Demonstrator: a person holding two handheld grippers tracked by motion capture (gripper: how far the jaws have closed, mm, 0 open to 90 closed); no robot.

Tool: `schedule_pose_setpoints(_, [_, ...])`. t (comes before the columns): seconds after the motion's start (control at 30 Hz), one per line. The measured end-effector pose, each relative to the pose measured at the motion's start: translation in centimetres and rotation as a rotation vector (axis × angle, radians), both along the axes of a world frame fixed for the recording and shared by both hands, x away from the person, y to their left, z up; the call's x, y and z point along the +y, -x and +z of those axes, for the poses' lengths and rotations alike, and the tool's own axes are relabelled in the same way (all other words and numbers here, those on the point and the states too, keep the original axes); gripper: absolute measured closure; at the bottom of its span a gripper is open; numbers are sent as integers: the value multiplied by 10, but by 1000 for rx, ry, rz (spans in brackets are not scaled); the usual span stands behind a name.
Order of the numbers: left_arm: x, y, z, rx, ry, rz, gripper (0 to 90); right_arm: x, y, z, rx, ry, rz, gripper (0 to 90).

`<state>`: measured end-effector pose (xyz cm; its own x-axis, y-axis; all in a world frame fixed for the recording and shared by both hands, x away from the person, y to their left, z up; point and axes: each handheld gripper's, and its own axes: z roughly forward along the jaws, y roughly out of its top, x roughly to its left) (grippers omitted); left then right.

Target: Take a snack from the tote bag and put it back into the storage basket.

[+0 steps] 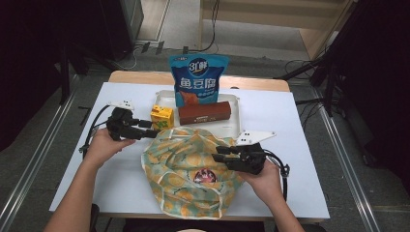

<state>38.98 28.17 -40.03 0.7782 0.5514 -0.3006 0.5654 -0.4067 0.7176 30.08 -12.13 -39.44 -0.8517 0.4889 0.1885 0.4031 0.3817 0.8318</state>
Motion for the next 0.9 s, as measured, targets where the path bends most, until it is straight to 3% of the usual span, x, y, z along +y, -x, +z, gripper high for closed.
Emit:
schedule_pose_setpoints(0.67, [2, -1, -1, 3, 2, 6, 399, 2, 7, -7, 15, 9, -1, 692])
schedule_pose_setpoints(0.9, [3, -2, -1, 1, 16, 9, 402, 5, 11, -18, 27, 58, 1, 706])
